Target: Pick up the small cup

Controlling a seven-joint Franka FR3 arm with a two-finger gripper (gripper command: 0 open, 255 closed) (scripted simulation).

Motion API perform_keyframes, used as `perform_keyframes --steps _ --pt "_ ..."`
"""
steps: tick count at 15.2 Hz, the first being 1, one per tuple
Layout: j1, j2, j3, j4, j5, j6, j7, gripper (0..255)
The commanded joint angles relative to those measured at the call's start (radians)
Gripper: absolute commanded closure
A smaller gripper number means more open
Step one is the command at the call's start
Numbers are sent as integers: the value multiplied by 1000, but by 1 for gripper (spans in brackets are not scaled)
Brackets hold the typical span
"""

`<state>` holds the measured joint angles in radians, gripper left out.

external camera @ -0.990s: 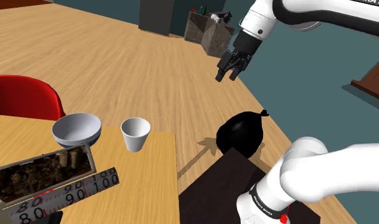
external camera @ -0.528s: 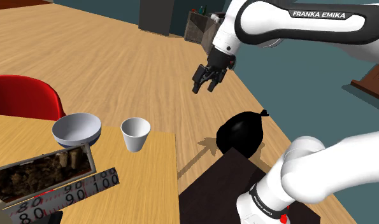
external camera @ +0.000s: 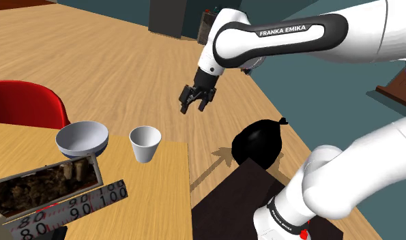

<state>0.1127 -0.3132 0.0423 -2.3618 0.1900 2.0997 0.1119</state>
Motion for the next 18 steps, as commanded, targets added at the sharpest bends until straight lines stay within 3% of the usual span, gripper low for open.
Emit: perform_keyframes --steps 1,11,18 --pt "11 71 8 21 18 44 0 0" --pt "62 430 57 182 96 209 3 0" --pt "65 493 61 166 111 285 -18 0"
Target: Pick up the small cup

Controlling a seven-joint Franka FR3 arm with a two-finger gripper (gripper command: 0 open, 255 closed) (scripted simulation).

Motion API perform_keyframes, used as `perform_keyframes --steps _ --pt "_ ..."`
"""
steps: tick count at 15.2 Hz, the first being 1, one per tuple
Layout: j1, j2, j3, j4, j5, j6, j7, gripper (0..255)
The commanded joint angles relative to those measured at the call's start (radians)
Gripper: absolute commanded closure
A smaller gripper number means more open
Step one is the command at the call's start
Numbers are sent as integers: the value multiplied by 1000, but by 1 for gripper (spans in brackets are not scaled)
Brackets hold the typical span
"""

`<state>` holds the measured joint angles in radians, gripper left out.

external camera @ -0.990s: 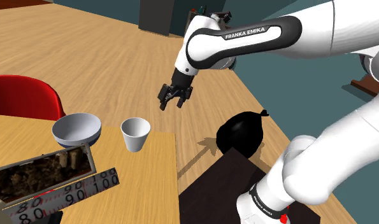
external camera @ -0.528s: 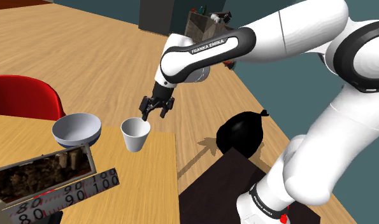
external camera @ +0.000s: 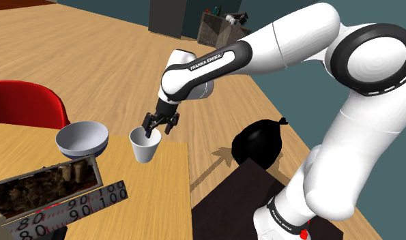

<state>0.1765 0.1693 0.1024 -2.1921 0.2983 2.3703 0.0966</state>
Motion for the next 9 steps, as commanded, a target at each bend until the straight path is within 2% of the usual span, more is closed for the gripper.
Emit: perform_keyframes --steps 1,3,4,9 --pt "1 25 2 -8 6 33 -8 0" --pt "1 25 2 -8 6 33 -8 0" --pt "1 25 2 -7 6 32 -8 255" --pt "1 24 2 -8 6 33 -8 255"
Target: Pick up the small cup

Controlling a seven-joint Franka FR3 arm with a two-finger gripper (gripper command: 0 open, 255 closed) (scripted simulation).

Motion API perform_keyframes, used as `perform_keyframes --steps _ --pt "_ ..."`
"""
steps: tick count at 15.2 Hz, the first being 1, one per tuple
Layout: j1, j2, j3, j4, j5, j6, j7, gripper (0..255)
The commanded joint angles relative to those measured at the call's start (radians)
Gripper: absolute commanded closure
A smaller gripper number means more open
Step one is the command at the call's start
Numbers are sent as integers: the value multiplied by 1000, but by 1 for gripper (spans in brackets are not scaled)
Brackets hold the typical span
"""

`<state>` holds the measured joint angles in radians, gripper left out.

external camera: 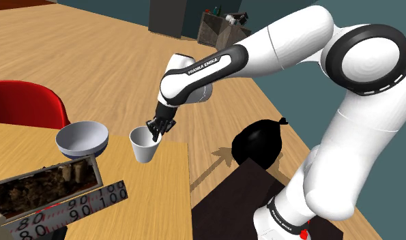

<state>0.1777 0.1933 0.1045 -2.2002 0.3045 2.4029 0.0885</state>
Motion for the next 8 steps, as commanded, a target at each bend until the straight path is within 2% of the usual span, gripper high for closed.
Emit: perform_keyframes --steps 1,4,8 --pt "0 0 0 0 0 0 0 255" --pt "0 1 0 0 0 0 0 255" --pt "-1 -36 -2 13 -9 -48 14 255"
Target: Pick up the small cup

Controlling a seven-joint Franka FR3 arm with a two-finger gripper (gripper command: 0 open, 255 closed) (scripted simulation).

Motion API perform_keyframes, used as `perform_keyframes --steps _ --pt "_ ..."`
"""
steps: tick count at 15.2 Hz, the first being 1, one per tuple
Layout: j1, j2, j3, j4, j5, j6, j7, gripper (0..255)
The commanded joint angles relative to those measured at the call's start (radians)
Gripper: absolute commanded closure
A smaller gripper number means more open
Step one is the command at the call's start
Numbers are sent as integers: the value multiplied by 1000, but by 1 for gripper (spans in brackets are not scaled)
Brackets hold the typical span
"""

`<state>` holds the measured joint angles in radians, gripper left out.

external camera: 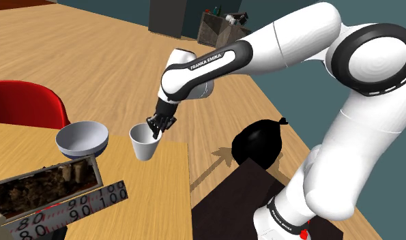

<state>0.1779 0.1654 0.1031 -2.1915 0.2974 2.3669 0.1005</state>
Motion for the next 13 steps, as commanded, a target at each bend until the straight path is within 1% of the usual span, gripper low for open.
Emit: perform_keyframes --steps 1,11,13 --pt "-1 -17 -1 7 -4 -24 6 255" --pt "-4 -94 -6 55 -24 -146 39 255" --pt "-4 -95 -6 56 -24 -148 39 255"
